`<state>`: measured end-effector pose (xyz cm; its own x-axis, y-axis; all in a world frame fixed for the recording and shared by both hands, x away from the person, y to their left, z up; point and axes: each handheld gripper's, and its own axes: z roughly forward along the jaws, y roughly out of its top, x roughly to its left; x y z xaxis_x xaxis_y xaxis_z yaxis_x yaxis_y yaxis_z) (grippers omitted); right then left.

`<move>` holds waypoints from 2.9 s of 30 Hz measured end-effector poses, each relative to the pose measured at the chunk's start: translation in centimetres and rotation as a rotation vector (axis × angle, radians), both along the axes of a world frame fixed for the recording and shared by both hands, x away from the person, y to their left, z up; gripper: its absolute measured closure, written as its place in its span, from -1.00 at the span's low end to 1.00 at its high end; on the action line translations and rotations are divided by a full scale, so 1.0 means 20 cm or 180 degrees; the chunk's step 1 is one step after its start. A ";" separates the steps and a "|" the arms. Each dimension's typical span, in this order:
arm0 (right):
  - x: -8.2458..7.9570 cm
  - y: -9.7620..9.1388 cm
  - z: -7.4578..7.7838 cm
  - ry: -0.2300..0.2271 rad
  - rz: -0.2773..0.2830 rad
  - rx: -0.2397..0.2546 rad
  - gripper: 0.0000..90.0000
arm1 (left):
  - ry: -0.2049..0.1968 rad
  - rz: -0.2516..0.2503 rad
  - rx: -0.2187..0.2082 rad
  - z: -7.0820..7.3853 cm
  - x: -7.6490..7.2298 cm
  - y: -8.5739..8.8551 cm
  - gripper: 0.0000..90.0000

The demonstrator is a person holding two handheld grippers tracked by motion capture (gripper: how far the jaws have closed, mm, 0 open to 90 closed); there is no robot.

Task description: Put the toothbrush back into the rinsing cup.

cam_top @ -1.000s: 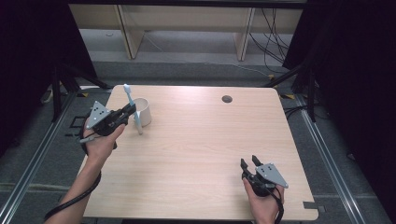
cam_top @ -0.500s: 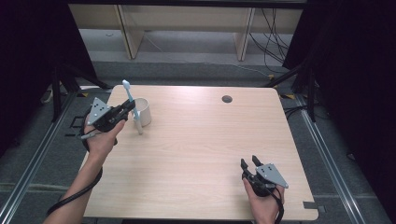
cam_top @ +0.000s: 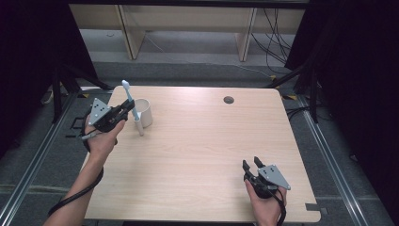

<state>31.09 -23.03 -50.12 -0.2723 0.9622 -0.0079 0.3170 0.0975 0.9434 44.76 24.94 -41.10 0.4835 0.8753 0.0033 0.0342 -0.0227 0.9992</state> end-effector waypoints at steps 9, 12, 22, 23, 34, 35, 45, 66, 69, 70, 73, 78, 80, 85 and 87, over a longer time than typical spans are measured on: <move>0.00 0.00 -0.01 -0.0007 0.0027 -0.0001 0.20 | 0.0001 0.0055 -0.0012 -0.02 0.02 0.01 0.86; 0.00 0.00 -0.01 0.0003 0.0020 -0.0052 0.20 | 0.0009 0.0067 0.0011 -0.02 0.03 0.01 0.86; 0.01 0.01 -0.01 -0.0015 -0.0013 0.0038 0.20 | 0.0040 0.0086 0.0024 -0.05 0.06 0.01 0.86; 0.01 0.00 -0.01 -0.0021 -0.0002 -0.0022 0.19 | 0.0045 0.0086 0.0025 -0.05 0.06 0.01 0.86; 0.01 0.00 0.00 -0.0071 0.0010 -0.0054 0.18 | 0.0084 0.0086 0.0039 -0.09 0.07 0.00 0.86; 0.01 0.00 0.00 -0.0071 0.0010 -0.0054 0.18 | 0.0077 0.0090 0.0035 -0.09 0.07 0.00 0.86; 0.00 0.01 -0.01 -0.0024 0.0010 0.0030 0.19 | 0.0086 0.0101 0.0051 -0.13 0.07 0.00 0.86; 0.01 0.00 -0.02 -0.0010 0.0083 -0.0005 0.18 | 0.0137 0.0086 0.0084 -0.22 0.09 0.00 0.86; 0.00 0.01 -0.01 0.0062 0.0003 0.0002 0.18 | 0.0108 0.0087 0.0114 -0.24 0.09 -0.01 0.86; 0.00 0.01 -0.01 0.0062 0.0013 -0.0004 0.18 | 0.0108 0.0089 0.0129 -0.24 0.09 -0.01 0.86; 0.01 0.01 -0.01 0.0022 0.0060 -0.0029 0.18 | 0.0110 0.0093 0.0141 -0.24 0.09 -0.01 0.86; 0.01 0.01 -0.02 0.0016 0.0045 -0.0027 0.18 | 0.0143 0.0128 0.0123 -0.26 0.09 -0.01 0.86; 0.01 0.01 -0.01 0.0012 0.0042 -0.0032 0.18 | 0.0141 0.0134 0.0117 -0.26 0.09 0.00 0.86; 0.01 0.01 -0.02 0.0001 0.0033 -0.0056 0.19 | 0.0232 0.0112 0.0079 -0.29 0.09 -0.01 0.86; 0.01 0.02 -0.02 0.0027 0.0012 -0.0025 0.18 | 0.0194 0.0136 0.0149 -0.29 0.10 0.00 0.86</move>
